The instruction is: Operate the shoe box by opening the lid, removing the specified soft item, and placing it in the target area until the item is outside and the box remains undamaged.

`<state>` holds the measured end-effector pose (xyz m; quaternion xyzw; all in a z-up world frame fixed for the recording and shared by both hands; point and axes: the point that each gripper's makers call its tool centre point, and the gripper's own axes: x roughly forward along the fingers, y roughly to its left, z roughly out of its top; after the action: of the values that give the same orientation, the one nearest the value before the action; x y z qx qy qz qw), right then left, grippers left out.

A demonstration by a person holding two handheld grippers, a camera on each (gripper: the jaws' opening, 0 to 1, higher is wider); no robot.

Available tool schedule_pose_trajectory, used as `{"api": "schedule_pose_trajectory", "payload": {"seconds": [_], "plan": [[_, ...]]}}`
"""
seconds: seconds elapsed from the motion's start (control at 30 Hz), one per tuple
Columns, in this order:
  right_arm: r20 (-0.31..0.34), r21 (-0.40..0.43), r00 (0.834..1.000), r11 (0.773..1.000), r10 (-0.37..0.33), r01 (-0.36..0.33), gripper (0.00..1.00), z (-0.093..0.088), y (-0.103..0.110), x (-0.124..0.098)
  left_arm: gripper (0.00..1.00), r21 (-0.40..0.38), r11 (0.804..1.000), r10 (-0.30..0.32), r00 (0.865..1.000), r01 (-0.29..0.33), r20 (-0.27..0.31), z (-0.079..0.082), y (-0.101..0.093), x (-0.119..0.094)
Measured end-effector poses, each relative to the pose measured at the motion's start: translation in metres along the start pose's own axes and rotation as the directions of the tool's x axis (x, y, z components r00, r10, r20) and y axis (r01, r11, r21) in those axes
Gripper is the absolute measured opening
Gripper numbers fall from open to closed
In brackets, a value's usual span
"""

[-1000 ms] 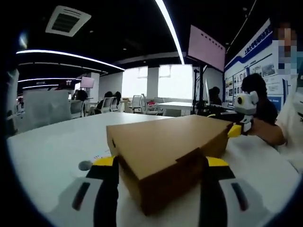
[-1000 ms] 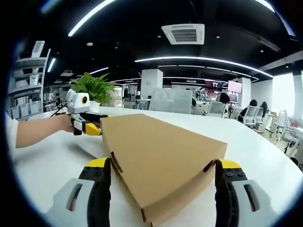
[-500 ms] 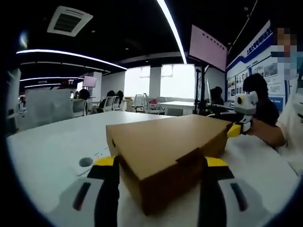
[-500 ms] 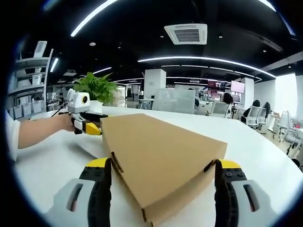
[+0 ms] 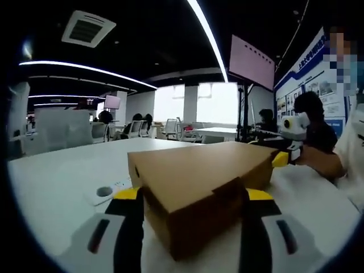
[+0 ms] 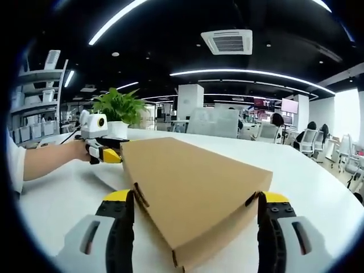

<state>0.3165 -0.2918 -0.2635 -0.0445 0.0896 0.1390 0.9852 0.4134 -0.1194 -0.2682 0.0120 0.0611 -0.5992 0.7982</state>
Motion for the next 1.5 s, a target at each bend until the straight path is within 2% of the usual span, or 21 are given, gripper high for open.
{"api": "schedule_pose_trajectory", "payload": {"seconds": [0.27, 0.6, 0.8, 0.9, 1.27, 1.37, 1.43, 1.5], "plan": [[-0.005, -0.006, 1.0, 1.0, 0.013, -0.013, 0.91, 0.0, 0.004, -0.004, 0.71, -0.001, 1.0, 0.017, 1.0, -0.017, -0.017, 0.0, -0.005, -0.005], [-0.019, -0.004, 1.0, 1.0, 0.015, -0.015, 0.92, 0.0, 0.002, -0.006, 0.73, -0.004, 1.0, 0.029, 0.999, -0.029, -0.019, 0.0, 0.0, -0.004], [0.033, -0.031, 0.999, 1.0, -0.003, 0.004, 0.93, 0.014, 0.002, -0.006, 0.74, 0.014, 0.999, 0.035, 0.999, -0.034, -0.024, 0.002, -0.002, -0.004], [0.023, -0.03, 1.0, 1.0, -0.001, 0.002, 0.93, 0.015, 0.003, -0.003, 0.74, 0.017, 0.999, 0.037, 0.999, -0.037, -0.024, 0.002, -0.001, -0.003], [0.015, -0.053, 0.999, 0.998, -0.029, 0.03, 0.94, 0.01, 0.003, -0.004, 0.72, 0.012, 0.999, 0.046, 0.999, -0.046, 0.011, 0.003, -0.005, -0.005], [-0.011, -0.022, 0.999, 0.999, -0.046, 0.046, 0.94, 0.004, 0.004, -0.005, 0.72, 0.021, 0.999, 0.05, 0.999, -0.05, -0.021, -0.002, -0.004, -0.006], [-0.025, -0.015, 0.999, 0.999, -0.046, 0.045, 0.95, -0.002, 0.003, -0.004, 0.73, 0.022, 0.998, 0.053, 0.998, -0.052, -0.02, -0.001, -0.004, -0.006], [-0.011, -0.015, 0.999, 0.999, -0.043, 0.043, 0.95, -0.003, 0.003, -0.003, 0.72, 0.022, 0.999, 0.049, 0.999, -0.049, -0.018, -0.001, -0.004, -0.006]]}}
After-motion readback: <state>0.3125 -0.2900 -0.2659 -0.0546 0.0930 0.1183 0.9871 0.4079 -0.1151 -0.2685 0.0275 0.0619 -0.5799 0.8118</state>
